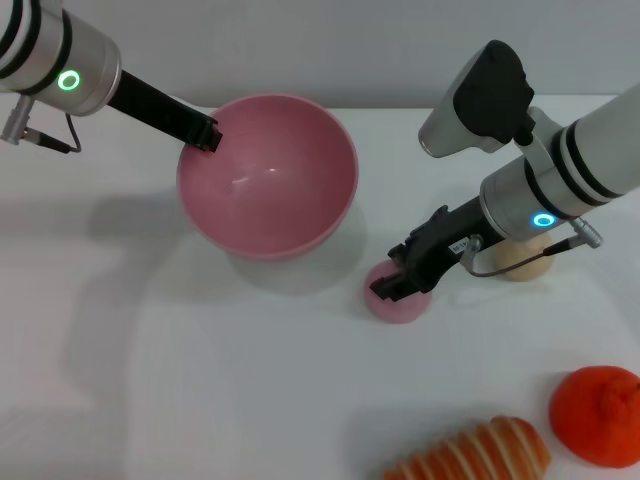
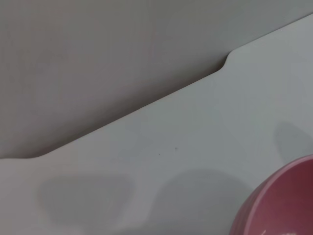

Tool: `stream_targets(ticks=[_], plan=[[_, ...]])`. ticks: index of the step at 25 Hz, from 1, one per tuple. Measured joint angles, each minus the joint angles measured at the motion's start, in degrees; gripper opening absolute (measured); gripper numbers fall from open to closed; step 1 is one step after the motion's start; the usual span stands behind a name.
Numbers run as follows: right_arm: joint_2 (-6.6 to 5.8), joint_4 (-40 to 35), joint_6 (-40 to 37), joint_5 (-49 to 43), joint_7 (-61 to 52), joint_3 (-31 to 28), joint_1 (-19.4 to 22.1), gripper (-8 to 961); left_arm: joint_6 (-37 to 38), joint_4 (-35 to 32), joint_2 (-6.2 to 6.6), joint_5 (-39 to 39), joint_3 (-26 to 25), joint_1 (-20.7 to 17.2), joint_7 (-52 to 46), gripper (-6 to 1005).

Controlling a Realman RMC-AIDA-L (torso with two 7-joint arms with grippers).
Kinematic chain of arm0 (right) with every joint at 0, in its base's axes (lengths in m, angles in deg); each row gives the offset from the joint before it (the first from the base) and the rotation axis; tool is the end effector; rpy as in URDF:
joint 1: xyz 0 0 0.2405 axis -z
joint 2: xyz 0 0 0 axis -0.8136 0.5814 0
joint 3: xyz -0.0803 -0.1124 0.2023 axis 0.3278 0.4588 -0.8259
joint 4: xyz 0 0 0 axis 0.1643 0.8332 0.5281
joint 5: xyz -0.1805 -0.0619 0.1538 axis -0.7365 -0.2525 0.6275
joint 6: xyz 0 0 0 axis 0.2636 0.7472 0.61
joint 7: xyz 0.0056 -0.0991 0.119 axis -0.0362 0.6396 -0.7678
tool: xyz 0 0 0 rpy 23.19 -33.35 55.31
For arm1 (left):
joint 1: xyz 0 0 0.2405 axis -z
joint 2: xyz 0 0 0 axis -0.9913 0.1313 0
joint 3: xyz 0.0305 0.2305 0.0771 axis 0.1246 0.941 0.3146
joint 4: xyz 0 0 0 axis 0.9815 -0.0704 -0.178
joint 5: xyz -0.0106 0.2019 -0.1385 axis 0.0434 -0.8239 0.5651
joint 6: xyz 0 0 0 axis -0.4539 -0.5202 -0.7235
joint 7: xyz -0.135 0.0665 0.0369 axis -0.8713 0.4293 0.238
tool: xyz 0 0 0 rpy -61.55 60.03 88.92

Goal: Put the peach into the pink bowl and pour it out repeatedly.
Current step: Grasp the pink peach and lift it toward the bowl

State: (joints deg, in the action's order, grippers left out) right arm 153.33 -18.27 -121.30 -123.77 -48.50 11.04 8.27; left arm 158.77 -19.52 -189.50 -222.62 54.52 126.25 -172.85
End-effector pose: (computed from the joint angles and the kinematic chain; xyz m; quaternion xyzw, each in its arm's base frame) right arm 0.1670 0.4172 -0.0820 -0.9627 0.2308 -0.0945 0.1045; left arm -0.1339 0.4425 0.0465 -0.8873 -0.3775 0.0611 0.2577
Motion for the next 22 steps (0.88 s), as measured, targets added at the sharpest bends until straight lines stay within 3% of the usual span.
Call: stream_targets(ticks=[12,15,22], plan=[[-0.04,-0.38,-0.80,-4.39,-4.23,0.23,-0.01,546,0.07,0.03,0.06,0.06,-0.03,-0.19,0.66,47],[-0.07,-1.73,-0.79,-4.39,-4.22,0.52,0.77,471,0.03,0.08,0.07,0.08,-0.03,-0.24,0.76,47],[-0.18,-3.65,-0.84,-4.39,-4.24,0.43,1.73,177,-0.02,0.05,0.07,0.09,-0.04,-0.28,0.77,47]])
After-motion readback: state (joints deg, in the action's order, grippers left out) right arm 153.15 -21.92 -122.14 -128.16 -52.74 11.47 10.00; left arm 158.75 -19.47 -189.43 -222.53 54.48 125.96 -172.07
